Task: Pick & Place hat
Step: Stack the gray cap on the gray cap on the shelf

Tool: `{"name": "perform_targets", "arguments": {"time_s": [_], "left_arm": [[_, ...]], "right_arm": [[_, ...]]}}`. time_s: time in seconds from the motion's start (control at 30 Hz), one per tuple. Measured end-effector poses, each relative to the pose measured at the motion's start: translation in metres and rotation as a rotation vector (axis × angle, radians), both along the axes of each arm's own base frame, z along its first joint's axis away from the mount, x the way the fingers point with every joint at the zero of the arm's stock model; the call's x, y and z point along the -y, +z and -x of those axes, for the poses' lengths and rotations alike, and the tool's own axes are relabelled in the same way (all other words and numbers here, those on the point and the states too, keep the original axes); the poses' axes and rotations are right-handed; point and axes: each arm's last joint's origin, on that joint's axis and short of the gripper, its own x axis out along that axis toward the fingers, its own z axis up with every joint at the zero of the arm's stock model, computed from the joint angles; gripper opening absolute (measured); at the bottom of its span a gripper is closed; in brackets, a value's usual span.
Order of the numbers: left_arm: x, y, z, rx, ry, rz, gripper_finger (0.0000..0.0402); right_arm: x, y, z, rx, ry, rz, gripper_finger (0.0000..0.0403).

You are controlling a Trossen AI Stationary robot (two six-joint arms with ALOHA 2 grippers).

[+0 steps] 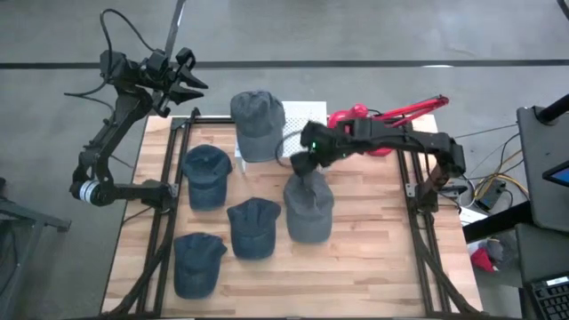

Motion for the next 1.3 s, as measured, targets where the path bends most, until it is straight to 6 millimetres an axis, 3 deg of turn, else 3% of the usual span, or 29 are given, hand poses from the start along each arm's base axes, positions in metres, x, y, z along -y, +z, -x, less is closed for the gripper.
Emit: {"name": "perform_targets", "arguments": {"time_s": [0.13, 0.37, 0.83, 1.3], "left_arm": [[0.0, 0.0, 0.0, 0.0, 0.0, 0.001, 0.0115], [0.0, 0.0, 0.0, -0.004, 0.001, 0.011, 0.0115], [0.0, 0.0, 0.0, -0.009, 0.0, 0.028, 0.0115], [0.0, 0.0, 0.0, -0.009, 0.0, 0.028, 0.0115]], "right_arm": [[-0.02, -0.01, -0.003, -0.047, 0.021, -0.021, 0.0145], [-0.034, -0.036, -0.006, -0.134, -0.038, -0.062, 0.0171], [-0.033, -0.097, -0.003, -0.218, -0.146, -0.062, 0.0261], [-0.032, -0.158, 0.007, -0.212, -0.239, -0.087, 0.0273]]}}
